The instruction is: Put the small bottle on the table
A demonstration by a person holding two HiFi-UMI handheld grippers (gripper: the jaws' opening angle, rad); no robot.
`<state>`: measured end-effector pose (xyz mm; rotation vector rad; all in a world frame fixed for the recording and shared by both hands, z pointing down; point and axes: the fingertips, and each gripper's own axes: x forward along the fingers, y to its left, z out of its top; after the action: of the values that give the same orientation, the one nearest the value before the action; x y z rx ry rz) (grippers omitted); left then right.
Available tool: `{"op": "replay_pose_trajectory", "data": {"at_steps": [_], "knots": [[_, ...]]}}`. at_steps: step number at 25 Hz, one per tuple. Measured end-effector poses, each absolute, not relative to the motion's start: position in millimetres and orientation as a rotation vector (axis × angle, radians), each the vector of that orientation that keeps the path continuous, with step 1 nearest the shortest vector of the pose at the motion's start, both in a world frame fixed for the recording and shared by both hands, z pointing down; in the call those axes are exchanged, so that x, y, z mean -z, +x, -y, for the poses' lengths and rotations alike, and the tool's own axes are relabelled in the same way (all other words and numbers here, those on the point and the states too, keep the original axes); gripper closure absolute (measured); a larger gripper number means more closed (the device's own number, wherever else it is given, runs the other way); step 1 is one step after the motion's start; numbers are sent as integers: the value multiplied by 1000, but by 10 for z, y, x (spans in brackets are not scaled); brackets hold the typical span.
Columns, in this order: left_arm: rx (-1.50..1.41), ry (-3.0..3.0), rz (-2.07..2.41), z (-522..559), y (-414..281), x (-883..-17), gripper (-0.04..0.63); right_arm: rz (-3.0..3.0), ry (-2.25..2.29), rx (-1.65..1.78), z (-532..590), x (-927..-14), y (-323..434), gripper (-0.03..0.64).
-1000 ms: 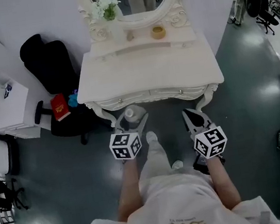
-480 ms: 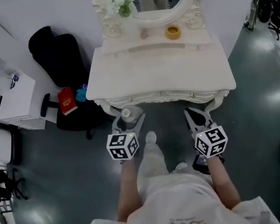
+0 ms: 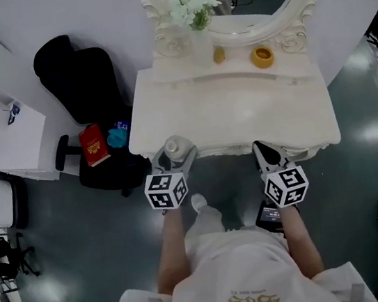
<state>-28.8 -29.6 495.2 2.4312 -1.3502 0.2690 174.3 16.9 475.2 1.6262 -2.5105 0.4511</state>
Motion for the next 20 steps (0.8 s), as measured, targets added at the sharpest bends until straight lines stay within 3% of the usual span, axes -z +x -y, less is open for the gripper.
{"op": "replay_pose_trajectory", "data": {"at_steps": [12,20], "knots": [[-465,2560,1231,1477,-942,-5063,250,2467,1686,-471,980,-4788,840,604],[-454,2560,1153,1725,-1038,-5218,250,2434,1711,-473,1204,-4814,687,604]]}}
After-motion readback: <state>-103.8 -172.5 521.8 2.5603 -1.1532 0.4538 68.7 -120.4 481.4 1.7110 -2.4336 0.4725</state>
